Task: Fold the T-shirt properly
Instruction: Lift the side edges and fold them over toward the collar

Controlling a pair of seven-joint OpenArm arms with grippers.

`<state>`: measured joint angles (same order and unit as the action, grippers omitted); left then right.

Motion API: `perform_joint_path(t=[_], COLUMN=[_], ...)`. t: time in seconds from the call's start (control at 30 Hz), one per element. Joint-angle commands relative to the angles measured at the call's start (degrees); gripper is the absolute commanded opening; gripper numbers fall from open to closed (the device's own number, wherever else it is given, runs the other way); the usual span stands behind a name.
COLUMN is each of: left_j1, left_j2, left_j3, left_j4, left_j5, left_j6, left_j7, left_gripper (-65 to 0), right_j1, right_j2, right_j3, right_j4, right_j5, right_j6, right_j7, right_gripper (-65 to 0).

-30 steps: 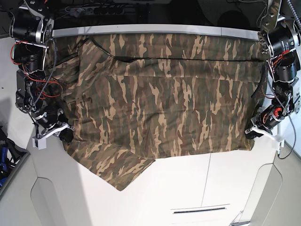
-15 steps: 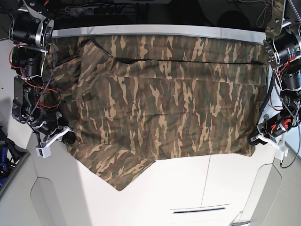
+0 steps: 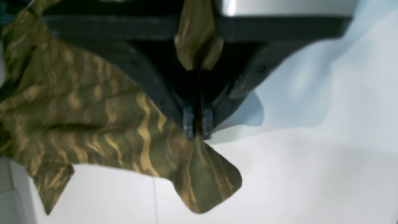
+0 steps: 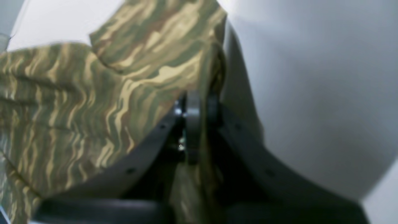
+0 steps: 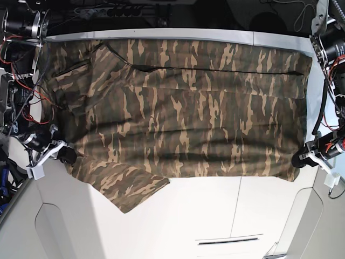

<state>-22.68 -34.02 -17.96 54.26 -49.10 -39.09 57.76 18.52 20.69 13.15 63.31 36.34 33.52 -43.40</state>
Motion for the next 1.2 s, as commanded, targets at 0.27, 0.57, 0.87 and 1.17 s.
perform_joint_path(t=[0.27,0.57,0.87,1.17], left_j1=[7.39,15.65,21.66,26.91], left_j2=[-3.3,-4.44,-6.01,-6.16], left_j3=[-0.28,-0.39,-0.5,-0.5], left_j4=[13.22,22.1,23.28,28.55], left_j5=[-1.33,-1.29,-3.56,-4.22], left_j6=[-0.91,-0.91,-0.91,-0.91], left_j7=[0.81,2.56,2.78,2.97], left_gripper=[-65.0,-65.0,-65.0,-65.0], right_j1=[-5.03,-10.67,-17.84,-23.45], right_j2=[4.39,4.39,4.35,4.35], right_j3=[0.9,4.85,9.9,13.64], right_j4=[9.86,15.17,21.03,22.73], right_j5=[4.55,7.54,11.58,12.98], right_j6=[0.42,0.42,0.94,0.96], right_j7=[-2.32,-5.35,-6.91,-7.78], right_gripper=[-65.0,-65.0,-65.0,-65.0])
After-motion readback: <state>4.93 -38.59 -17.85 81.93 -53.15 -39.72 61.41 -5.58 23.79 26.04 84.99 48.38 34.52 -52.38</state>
